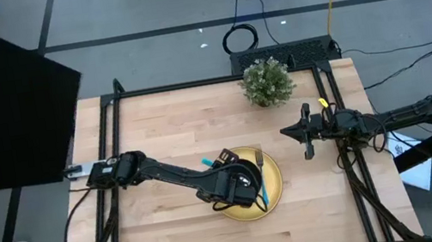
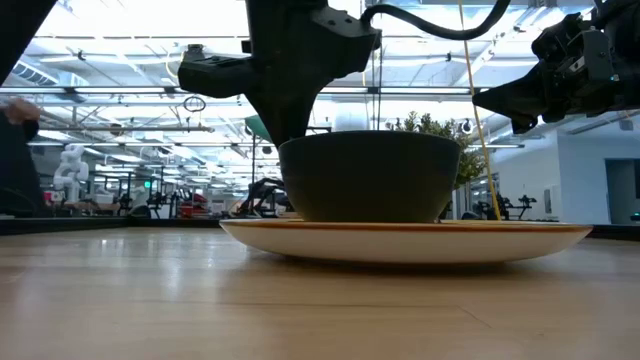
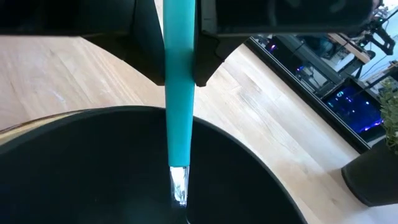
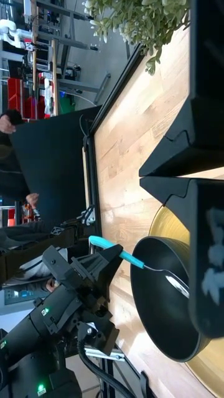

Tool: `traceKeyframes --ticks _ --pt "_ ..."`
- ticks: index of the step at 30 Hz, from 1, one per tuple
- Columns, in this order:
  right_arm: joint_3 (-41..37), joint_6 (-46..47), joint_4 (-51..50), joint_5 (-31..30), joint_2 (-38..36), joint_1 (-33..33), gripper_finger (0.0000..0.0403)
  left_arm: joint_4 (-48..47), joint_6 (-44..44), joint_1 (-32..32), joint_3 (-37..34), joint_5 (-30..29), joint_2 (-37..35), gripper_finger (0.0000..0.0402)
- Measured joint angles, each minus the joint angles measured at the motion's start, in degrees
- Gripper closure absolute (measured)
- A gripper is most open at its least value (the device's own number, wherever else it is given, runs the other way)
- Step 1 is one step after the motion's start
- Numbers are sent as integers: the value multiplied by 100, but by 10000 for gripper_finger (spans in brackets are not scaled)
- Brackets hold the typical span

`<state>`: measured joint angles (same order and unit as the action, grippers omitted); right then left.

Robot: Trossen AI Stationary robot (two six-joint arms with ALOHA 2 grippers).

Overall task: Set table place
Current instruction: Put the blue spoon into the black bowl

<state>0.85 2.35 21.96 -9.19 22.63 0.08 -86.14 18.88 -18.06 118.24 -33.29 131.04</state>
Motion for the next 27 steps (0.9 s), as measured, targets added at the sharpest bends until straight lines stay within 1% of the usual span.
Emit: traceKeyframes --ticks 21,23,27 --pt "1 24 0 0 0 0 403 -16 -143 48 0 27 0 345" --pt "1 24 0 0 0 0 403 -12 -164 48 0 29 0 338" --pt "1 24 0 0 0 0 403 -1 -208 48 0 30 0 310"
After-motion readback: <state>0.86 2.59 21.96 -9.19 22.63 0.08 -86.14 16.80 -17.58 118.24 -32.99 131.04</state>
